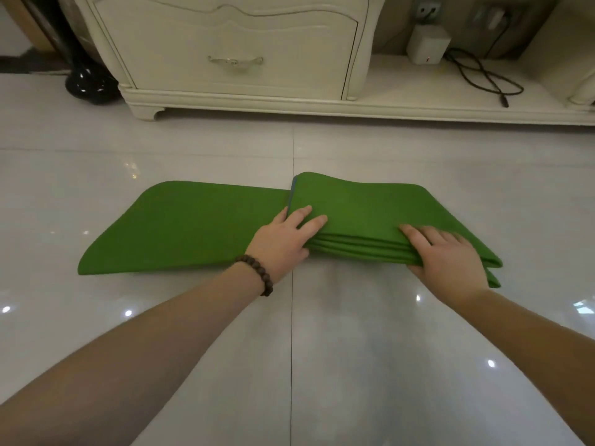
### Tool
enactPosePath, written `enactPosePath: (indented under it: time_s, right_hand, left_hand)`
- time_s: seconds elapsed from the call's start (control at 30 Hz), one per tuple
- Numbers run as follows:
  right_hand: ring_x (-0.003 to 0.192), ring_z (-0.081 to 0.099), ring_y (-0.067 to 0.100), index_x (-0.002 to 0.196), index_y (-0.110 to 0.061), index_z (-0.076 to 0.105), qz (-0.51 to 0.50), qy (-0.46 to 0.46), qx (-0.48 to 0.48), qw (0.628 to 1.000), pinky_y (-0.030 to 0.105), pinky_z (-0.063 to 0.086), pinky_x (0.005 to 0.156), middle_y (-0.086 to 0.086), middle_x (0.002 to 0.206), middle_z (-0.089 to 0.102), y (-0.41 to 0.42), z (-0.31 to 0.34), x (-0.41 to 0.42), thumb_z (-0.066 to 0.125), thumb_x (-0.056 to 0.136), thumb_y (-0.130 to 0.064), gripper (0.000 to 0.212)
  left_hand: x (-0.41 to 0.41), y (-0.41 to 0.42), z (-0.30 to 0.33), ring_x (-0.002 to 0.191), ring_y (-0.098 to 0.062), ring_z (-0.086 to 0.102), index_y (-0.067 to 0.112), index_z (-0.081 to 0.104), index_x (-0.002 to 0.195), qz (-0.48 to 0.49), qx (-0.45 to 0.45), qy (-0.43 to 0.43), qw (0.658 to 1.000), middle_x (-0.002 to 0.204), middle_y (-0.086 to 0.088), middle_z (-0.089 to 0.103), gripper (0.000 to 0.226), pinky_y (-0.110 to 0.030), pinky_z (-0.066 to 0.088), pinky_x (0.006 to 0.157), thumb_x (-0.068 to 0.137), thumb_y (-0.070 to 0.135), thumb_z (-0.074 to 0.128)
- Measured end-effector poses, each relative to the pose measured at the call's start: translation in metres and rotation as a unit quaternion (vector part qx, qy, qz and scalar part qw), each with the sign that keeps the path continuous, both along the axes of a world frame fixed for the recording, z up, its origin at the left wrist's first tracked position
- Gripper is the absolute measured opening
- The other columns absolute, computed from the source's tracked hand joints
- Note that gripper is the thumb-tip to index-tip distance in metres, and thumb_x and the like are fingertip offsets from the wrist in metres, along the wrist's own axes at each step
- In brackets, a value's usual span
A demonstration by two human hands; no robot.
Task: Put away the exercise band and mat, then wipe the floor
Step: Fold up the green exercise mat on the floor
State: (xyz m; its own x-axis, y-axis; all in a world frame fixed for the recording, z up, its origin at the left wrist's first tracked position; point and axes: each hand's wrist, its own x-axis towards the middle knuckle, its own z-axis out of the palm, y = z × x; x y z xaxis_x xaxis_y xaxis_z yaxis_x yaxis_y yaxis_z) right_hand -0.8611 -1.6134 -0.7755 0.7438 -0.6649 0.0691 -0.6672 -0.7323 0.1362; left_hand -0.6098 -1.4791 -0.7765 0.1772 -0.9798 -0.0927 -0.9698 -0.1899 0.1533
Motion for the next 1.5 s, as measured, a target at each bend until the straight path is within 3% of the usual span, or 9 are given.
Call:
enactPosePath:
  time_s: [0.1, 0.27, 0.37, 0.6, 0.7, 0.9, 1.17, 1.4, 1.5]
  right_hand:
    - [0.091, 0.062, 0.032, 0.138, -0.019, 0.044, -0.02, -0.014, -0.023, 0.999, 0.032, 0.044, 0.062, 0.009, 0.118, 0.062, -0.015, 0.043, 0.011, 0.07, 0.081, -0.031, 0.064]
    - [0.084, 0.06, 0.033, 0.138, -0.019, 0.042, -0.046, -0.1, -0.12, 0.987, 0.028, 0.03, 0.057, 0.012, 0.116, 0.06, -0.033, 0.138, 0.008, 0.063, 0.085, -0.032, 0.059]
    - [0.085, 0.061, 0.039, 0.135, -0.016, 0.045, -0.065, -0.139, -0.168, 0.974, 0.034, 0.04, 0.058, 0.017, 0.115, 0.06, -0.048, 0.191, -0.004, 0.069, 0.08, -0.026, 0.061]
    - [0.088, 0.058, 0.046, 0.133, -0.013, 0.047, -0.042, -0.221, -0.255, 0.941, 0.039, 0.036, 0.063, 0.023, 0.117, 0.058, -0.063, 0.285, 0.013, 0.072, 0.077, -0.02, 0.062]
    - [0.089, 0.058, 0.044, 0.131, -0.013, 0.05, 0.005, -0.241, -0.275, 0.931, 0.037, 0.036, 0.062, 0.022, 0.118, 0.058, -0.059, 0.3, 0.034, 0.074, 0.073, -0.017, 0.063]
    - [0.09, 0.063, 0.042, 0.123, -0.011, 0.059, 0.084, -0.176, -0.242, 0.951, 0.046, 0.051, 0.073, 0.025, 0.111, 0.063, -0.039, 0.234, 0.078, 0.083, 0.063, -0.016, 0.065]
    - [0.096, 0.066, 0.042, 0.122, -0.013, 0.062, 0.081, -0.121, -0.106, 0.984, 0.057, 0.054, 0.079, 0.023, 0.111, 0.066, 0.033, 0.069, 0.113, 0.091, 0.053, -0.021, 0.074]
    - [0.115, 0.056, 0.042, 0.13, -0.016, 0.056, 0.042, -0.101, -0.027, 0.994, 0.058, 0.044, 0.092, 0.021, 0.132, 0.054, 0.107, -0.035, 0.089, 0.09, 0.053, -0.017, 0.085]
    - [0.115, 0.057, 0.041, 0.132, -0.016, 0.054, 0.022, -0.101, 0.016, 0.994, 0.057, 0.046, 0.092, 0.019, 0.131, 0.056, 0.131, -0.067, 0.077, 0.091, 0.05, -0.015, 0.09]
  left_hand:
    - [0.011, -0.02, 0.031, 0.135, -0.029, 0.034, 0.028, 0.03, 0.148, 0.011, -0.091, 0.027, 0.995, 0.153, -0.003, 0.029, 0.061, -0.043, 0.043, 0.101, 0.092, 0.019, 0.054]
    - [0.012, -0.061, 0.118, 0.116, -0.034, 0.05, 0.016, 0.049, 0.137, -0.012, -0.271, 0.095, 0.958, 0.137, -0.011, 0.046, 0.056, -0.048, 0.047, 0.092, 0.083, 0.005, 0.06]
    - [-0.001, -0.082, 0.168, 0.114, -0.033, 0.052, 0.015, 0.053, 0.132, -0.028, -0.349, 0.141, 0.926, 0.132, -0.01, 0.049, 0.055, -0.046, 0.046, 0.096, 0.079, -0.001, 0.06]
    - [0.006, -0.089, 0.265, 0.104, -0.006, 0.048, 0.012, 0.059, 0.123, -0.011, -0.507, 0.209, 0.836, 0.121, -0.005, 0.054, 0.053, -0.007, 0.033, 0.095, 0.074, -0.007, 0.056]
    - [0.02, -0.077, 0.266, 0.1, -0.003, 0.05, 0.012, 0.06, 0.119, 0.019, -0.541, 0.25, 0.803, 0.114, -0.003, 0.057, 0.053, -0.01, 0.038, 0.093, 0.07, -0.009, 0.057]
    - [0.057, -0.025, 0.17, 0.11, -0.004, 0.047, 0.015, 0.056, 0.124, 0.066, -0.428, 0.252, 0.865, 0.123, -0.002, 0.053, 0.057, -0.014, 0.034, 0.101, 0.072, -0.008, 0.064]
    - [0.107, 0.066, 0.057, 0.13, -0.027, 0.039, 0.017, 0.047, 0.135, 0.059, -0.166, 0.131, 0.976, 0.15, -0.008, 0.024, 0.06, -0.04, 0.039, 0.109, 0.081, 0.008, 0.07]
    - [0.107, 0.105, -0.013, 0.145, -0.031, 0.014, 0.012, 0.04, 0.141, -0.012, -0.046, 0.071, 0.996, 0.158, -0.01, 0.017, 0.07, -0.048, 0.032, 0.112, 0.078, 0.001, 0.07]
    - [0.106, 0.117, -0.039, 0.148, -0.024, -0.004, 0.031, 0.012, 0.151, -0.042, 0.006, 0.051, 0.998, 0.16, 0.002, 0.002, 0.091, -0.038, 0.028, 0.115, 0.083, 0.005, 0.067]
